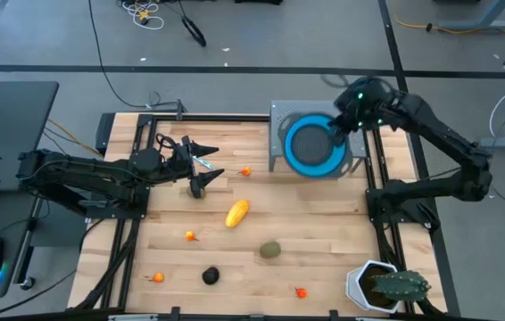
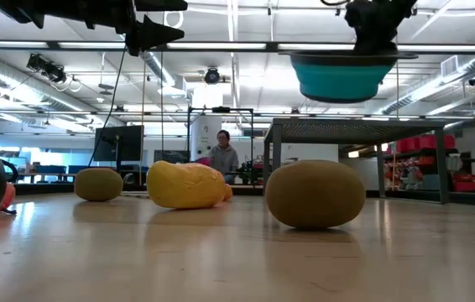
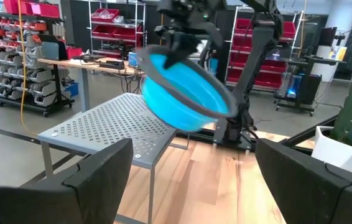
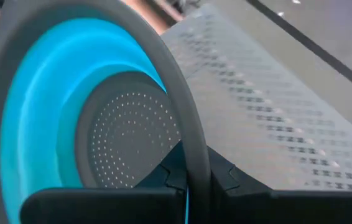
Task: Pick & Place Fruit
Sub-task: Put the blue strainer bowl on the shelf
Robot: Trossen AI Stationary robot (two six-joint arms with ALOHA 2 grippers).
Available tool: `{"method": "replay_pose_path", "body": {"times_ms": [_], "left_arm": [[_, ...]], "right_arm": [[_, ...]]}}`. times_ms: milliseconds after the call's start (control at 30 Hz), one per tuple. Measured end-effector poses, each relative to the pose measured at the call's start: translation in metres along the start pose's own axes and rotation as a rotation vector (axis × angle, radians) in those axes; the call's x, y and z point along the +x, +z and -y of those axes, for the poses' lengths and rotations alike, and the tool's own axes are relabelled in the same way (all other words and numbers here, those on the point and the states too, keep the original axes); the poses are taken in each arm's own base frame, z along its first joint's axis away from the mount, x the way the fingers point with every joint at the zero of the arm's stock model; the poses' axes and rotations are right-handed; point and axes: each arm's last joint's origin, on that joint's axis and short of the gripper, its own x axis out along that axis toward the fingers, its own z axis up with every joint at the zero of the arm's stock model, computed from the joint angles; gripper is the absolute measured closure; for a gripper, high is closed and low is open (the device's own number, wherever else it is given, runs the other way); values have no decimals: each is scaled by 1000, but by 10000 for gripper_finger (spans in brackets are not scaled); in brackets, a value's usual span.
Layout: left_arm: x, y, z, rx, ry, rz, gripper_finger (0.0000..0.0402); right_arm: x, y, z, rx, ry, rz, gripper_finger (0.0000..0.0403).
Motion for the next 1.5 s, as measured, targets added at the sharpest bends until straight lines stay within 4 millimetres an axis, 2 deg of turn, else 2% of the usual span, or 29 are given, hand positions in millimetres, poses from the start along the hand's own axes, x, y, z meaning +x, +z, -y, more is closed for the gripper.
{"method": "replay_pose_path", "body": {"times_ms": [333,633,800,1000,1333,1500], "left_arm": [[0,0,0,-23,-2,0,54],[0,-1,1,-17,-27,-7,54],[0,-1,1,1,-26,-7,54],[0,-1,1,1,-25,-7,54],[0,-1,1,1,-25,-8,54],[0,-1,1,2,-25,-8,54]], "right_arm": [[-11,-3,59,305,-41,50,380],[-11,-15,93,508,-69,-23,379],[-5,-15,102,547,-22,-35,379],[1,-14,107,575,-46,-55,379],[4,-14,103,562,-81,-75,380],[7,-12,97,522,-154,-101,380]]}}
